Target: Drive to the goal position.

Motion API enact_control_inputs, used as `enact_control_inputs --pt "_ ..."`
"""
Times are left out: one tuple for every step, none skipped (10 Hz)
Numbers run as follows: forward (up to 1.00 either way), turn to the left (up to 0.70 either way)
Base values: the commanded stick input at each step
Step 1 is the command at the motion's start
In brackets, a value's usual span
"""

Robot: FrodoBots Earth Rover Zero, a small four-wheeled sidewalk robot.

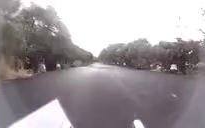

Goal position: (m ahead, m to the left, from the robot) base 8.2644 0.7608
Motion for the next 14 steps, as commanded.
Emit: enact_control_inputs --pt "1.0 0.0" --pt "1.0 0.0" --pt "1.0 0.0" --pt "1.0 0.0" --pt "1.0 0.0" --pt "1.0 0.0" --pt "1.0 0.0" --pt "1.0 0.0" --pt "1.0 0.0" --pt "1.0 0.0" --pt "1.0 0.0" --pt "1.0 0.0" --pt "1.0 0.0" --pt "1.0 0.0"
